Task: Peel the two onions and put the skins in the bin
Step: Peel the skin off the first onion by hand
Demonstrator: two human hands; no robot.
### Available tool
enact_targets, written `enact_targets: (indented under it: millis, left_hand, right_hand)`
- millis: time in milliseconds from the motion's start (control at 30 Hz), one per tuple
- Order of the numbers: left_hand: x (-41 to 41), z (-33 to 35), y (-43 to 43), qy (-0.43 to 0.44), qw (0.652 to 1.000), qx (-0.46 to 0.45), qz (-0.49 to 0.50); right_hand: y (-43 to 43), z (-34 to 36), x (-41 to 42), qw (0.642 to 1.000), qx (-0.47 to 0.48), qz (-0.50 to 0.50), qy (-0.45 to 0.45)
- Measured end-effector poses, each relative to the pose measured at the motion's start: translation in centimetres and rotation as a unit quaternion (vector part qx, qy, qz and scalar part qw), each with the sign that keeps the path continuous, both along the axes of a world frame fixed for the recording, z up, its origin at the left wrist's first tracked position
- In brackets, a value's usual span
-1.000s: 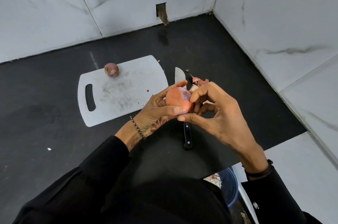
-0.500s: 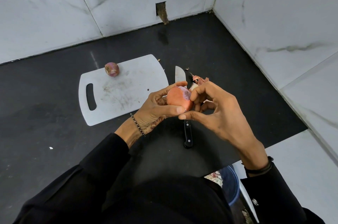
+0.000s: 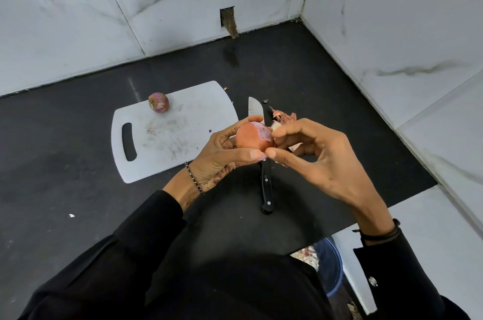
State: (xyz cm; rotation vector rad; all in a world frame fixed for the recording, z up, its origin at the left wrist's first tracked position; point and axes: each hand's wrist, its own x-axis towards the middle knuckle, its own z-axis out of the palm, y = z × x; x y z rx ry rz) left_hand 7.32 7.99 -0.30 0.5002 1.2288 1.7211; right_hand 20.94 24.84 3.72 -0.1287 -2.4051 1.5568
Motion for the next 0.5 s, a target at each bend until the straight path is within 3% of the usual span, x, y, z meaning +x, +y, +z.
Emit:
enact_targets:
  millis: [233,500]
  left_hand:
    - [-0.6,0.0,-0.5,0.066,0.996,-0.054,-0.004]
    - [-0.5,-0.4,-0.8,0.065,0.994,-0.085,0.000]
  right_hand:
    - [1.1,0.4,-0.8,0.978,0.197,0.046,0.040]
    - [0.6,0.2,-1.8,0.973,0.222,0.067,-0.012]
